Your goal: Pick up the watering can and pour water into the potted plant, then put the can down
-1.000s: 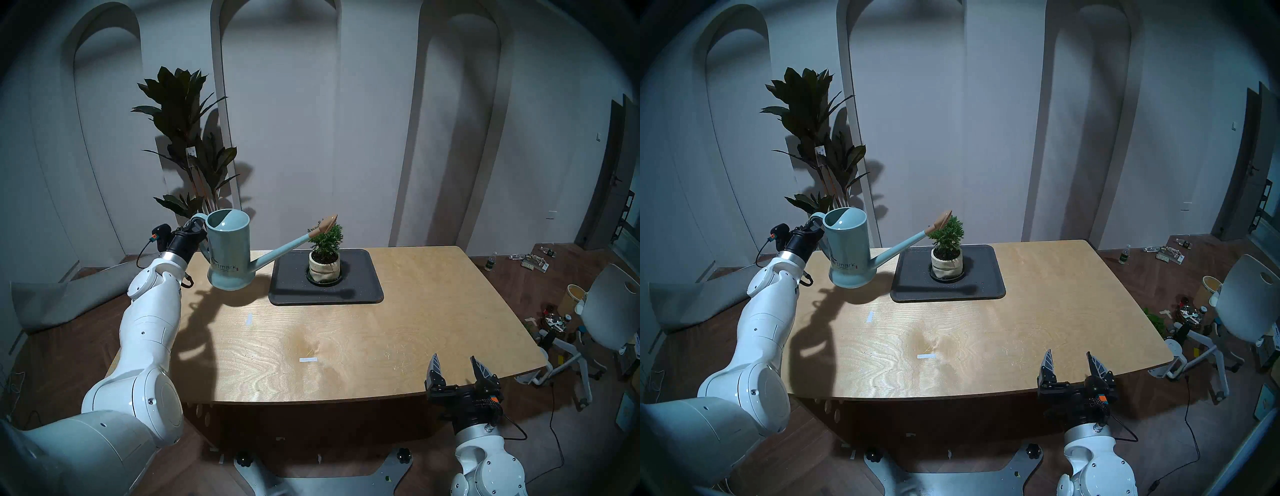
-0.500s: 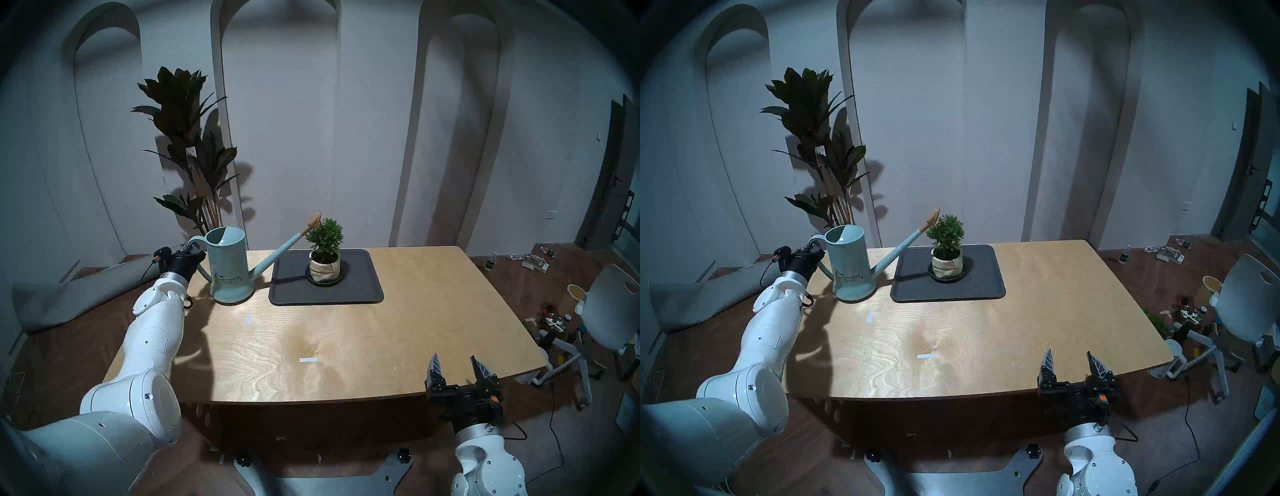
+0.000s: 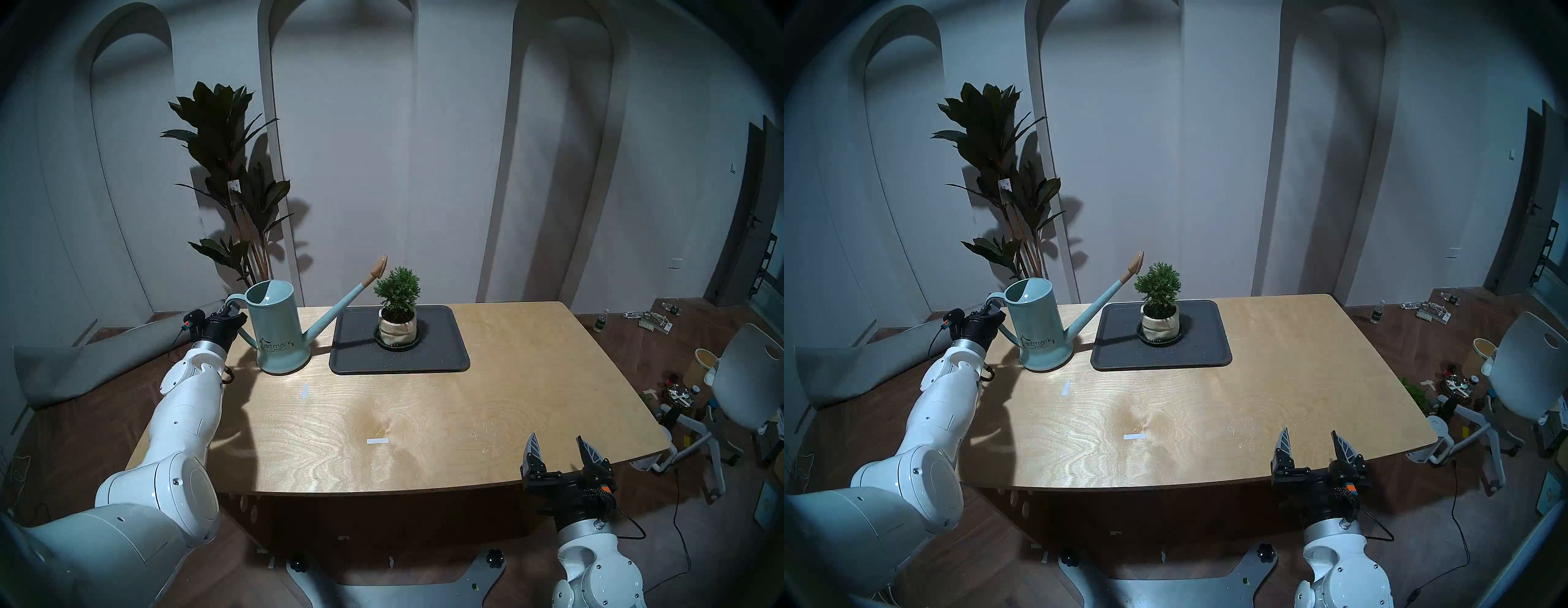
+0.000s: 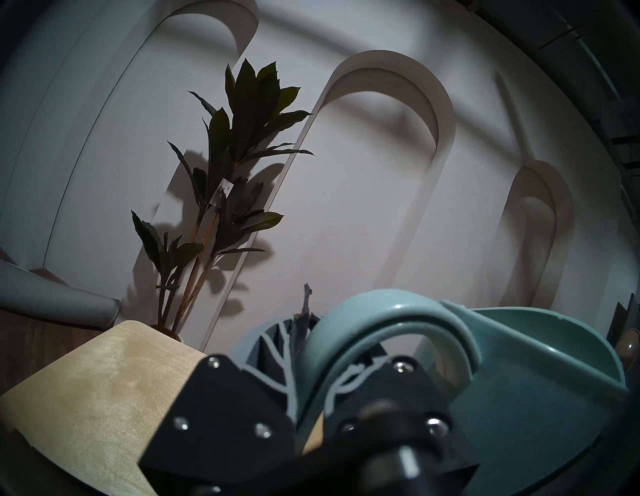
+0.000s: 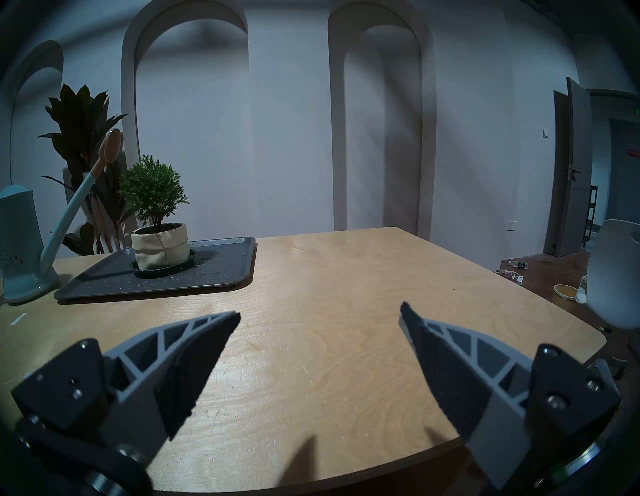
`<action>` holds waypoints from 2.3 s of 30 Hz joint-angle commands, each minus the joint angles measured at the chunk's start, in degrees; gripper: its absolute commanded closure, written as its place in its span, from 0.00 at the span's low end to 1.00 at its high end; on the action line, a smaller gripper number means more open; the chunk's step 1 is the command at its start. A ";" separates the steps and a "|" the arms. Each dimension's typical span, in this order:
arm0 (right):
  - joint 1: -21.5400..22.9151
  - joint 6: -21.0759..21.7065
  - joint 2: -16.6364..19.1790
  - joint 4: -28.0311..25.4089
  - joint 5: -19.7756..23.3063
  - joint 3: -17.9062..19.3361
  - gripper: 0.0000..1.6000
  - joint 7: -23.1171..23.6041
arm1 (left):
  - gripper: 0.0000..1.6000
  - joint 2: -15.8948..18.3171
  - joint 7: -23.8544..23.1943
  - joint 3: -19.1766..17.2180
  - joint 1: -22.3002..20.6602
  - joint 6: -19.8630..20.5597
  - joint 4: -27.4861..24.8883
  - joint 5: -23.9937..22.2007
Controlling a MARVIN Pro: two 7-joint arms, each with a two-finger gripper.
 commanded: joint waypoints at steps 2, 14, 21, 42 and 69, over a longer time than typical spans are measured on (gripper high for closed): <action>0.03 -0.18 0.06 -1.39 0.13 -0.08 0.00 0.17 | 1.00 1.20 -2.14 -0.55 -1.00 -2.39 -1.96 -0.54; 0.06 -0.20 0.05 -1.36 0.12 -0.07 0.00 0.17 | 0.17 0.89 -0.42 0.33 -1.76 -2.79 -2.55 1.00; 0.06 -0.20 0.04 -1.35 0.11 -0.07 0.00 0.18 | 0.07 1.64 -1.46 1.95 -1.89 -3.69 -2.57 2.60; 0.10 -0.22 0.03 -1.29 0.09 -0.06 0.00 0.17 | 0.19 10.41 -13.93 5.85 5.97 -10.98 -6.60 8.59; 0.60 -0.25 0.01 -0.52 0.00 -0.02 0.00 0.07 | 0.00 12.66 -27.38 -0.31 22.71 4.72 -24.29 4.21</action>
